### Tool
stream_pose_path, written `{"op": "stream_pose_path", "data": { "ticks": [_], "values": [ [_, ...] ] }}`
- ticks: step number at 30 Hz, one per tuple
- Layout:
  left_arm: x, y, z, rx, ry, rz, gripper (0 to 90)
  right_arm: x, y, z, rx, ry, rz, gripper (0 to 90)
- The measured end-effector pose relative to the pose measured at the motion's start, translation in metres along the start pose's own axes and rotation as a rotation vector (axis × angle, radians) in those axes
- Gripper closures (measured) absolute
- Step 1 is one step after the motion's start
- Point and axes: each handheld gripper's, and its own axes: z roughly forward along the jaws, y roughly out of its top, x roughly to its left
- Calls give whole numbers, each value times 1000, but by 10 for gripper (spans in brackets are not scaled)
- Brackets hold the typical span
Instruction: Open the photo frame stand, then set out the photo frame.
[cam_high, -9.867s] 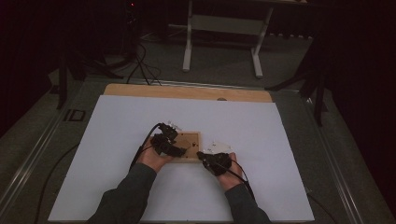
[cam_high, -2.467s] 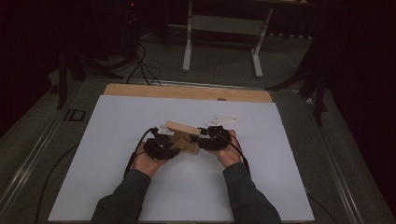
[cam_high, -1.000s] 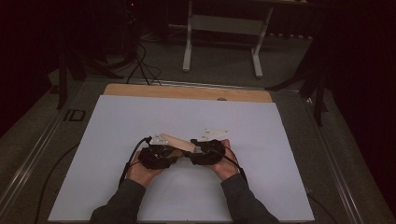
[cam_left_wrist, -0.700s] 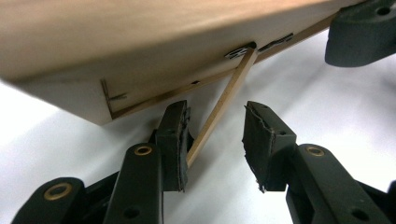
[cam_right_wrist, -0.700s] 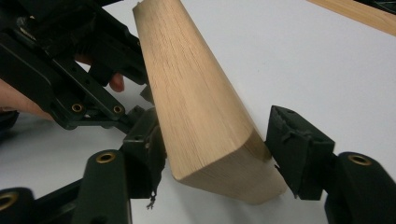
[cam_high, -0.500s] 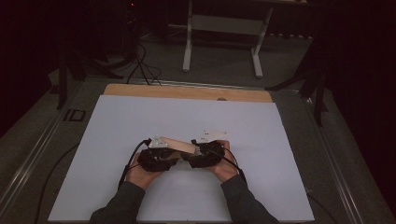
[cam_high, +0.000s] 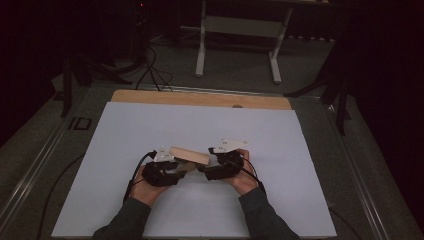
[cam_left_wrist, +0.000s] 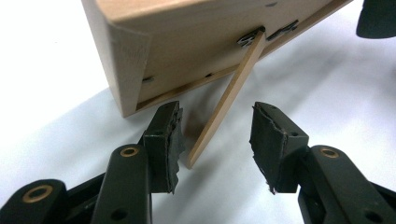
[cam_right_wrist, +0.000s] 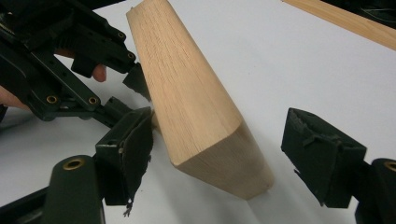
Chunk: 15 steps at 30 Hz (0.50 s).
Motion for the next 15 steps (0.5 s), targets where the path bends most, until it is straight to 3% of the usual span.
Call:
{"op": "stream_pose_path", "data": {
  "ticks": [15],
  "values": [
    [2, -7, -14, -31, 15, -7, 529, -2, 1, -11, -27, -1, 4, 246]
  ]
}}
